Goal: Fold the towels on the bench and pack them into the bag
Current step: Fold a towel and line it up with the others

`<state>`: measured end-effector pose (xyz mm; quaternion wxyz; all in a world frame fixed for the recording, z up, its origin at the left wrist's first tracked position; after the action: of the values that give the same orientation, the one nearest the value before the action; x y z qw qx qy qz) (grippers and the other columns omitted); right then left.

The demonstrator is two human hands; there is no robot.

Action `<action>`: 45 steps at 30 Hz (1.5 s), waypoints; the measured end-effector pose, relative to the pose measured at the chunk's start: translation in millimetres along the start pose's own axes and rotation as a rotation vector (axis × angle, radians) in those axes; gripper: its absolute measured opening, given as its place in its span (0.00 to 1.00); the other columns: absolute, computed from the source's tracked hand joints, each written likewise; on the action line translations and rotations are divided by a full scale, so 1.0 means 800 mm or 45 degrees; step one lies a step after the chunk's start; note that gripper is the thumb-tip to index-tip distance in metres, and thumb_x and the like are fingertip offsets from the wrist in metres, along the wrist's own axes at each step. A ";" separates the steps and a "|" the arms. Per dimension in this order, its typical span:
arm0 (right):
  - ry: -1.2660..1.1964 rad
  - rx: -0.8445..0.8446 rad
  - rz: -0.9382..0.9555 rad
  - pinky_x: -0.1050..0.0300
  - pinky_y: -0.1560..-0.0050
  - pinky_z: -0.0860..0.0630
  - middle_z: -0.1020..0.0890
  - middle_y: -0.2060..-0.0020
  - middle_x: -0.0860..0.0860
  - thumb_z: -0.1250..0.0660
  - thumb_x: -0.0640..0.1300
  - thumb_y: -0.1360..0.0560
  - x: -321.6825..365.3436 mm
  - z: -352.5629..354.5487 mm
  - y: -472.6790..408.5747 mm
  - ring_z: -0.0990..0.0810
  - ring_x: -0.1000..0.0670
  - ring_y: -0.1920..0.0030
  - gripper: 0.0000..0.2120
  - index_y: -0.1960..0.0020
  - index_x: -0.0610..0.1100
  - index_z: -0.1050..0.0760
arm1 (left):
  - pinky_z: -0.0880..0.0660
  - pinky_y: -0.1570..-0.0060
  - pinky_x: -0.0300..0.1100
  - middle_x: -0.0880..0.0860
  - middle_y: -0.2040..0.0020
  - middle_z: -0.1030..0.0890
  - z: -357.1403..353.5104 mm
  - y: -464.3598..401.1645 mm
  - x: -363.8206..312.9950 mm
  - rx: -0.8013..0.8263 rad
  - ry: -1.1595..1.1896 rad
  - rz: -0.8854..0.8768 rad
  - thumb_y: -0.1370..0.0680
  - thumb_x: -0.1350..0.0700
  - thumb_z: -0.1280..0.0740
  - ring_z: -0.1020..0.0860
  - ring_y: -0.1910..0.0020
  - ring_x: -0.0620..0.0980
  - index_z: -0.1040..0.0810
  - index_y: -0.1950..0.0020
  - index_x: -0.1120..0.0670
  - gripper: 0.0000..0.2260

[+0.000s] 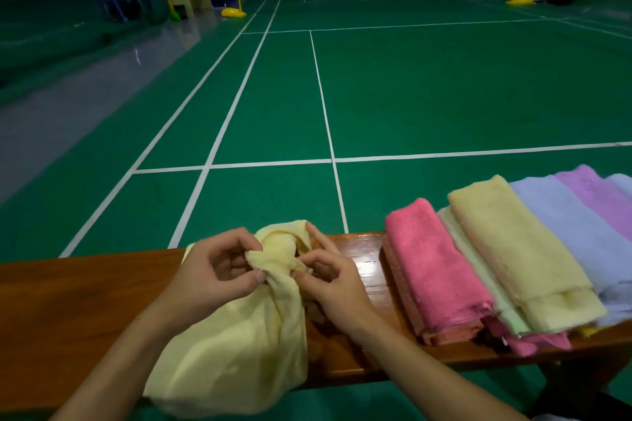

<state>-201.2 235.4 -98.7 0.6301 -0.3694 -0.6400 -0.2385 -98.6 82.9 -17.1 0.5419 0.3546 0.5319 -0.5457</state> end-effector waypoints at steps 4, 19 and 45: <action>-0.040 0.015 0.012 0.49 0.28 0.26 0.21 0.29 0.57 0.23 0.38 0.27 0.004 0.002 -0.005 0.26 0.56 0.26 0.04 0.52 0.42 0.13 | 0.20 0.56 0.40 0.57 0.57 0.19 0.010 0.006 -0.003 -0.029 0.010 -0.002 0.28 0.64 0.24 0.19 0.58 0.51 0.18 0.54 0.56 0.06; 1.033 -0.072 0.511 0.51 0.45 0.18 0.15 0.46 0.54 0.23 0.39 0.31 0.109 0.049 -0.022 0.17 0.58 0.48 0.05 0.56 0.44 0.13 | 0.20 0.69 0.45 0.40 0.60 0.18 0.032 0.005 -0.046 -0.397 -1.428 -0.349 0.23 0.40 0.25 0.21 0.65 0.41 0.19 0.56 0.47 0.12; 0.585 -0.081 0.257 0.58 0.34 0.24 0.37 0.25 0.62 0.27 0.51 0.36 0.096 -0.009 0.044 0.34 0.63 0.25 0.06 0.60 0.53 0.20 | 0.16 0.52 0.41 0.59 0.55 0.13 0.041 0.018 -0.063 -0.447 -0.208 -0.047 0.29 0.76 0.24 0.13 0.54 0.53 0.20 0.54 0.65 0.10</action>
<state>-163.9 264.6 -28.2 0.7677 -0.3872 -0.4321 -0.2719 -70.0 64.0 34.6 0.6267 0.1993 0.5795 -0.4813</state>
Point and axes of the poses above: each hand's wrist, its own y-axis away from the middle knuckle, its own z-axis out of the back of the hand, x = y × z, the point moved 7 cm from there along -y, towards the middle knuckle
